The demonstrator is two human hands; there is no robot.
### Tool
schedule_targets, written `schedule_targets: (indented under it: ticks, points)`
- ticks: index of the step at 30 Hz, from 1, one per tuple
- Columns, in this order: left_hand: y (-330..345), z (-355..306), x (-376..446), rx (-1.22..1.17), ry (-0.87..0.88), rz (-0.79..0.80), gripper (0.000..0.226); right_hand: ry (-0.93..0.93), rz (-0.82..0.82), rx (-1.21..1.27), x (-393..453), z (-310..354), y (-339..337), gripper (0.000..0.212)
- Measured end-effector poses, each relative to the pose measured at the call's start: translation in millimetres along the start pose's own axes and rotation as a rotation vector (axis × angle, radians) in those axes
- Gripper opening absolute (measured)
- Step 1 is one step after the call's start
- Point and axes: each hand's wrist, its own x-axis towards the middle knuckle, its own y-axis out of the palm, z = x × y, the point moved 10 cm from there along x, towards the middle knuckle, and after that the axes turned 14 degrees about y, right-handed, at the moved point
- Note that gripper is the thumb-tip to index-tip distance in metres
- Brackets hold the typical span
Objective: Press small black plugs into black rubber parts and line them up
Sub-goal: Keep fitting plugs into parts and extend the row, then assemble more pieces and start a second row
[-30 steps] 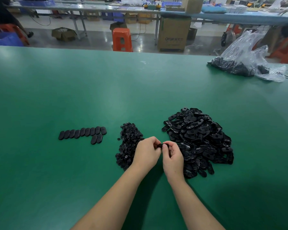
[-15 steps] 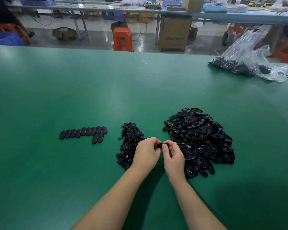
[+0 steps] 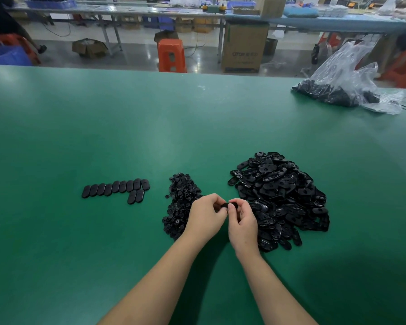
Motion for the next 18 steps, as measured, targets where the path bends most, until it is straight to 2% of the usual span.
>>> schedule_targets:
  ticks: [8,18]
  points:
    - [0.6,2.5,1.8,-0.096,-0.056,-0.030,0.004,-0.011,0.004,0.035,0.6,1.9,-1.9,0.015]
    - [4.6,5.0,0.9,-0.091,-0.088,-0.028,0.004,-0.038,-0.007,0.016,0.5,2.7,-3.3,0.023]
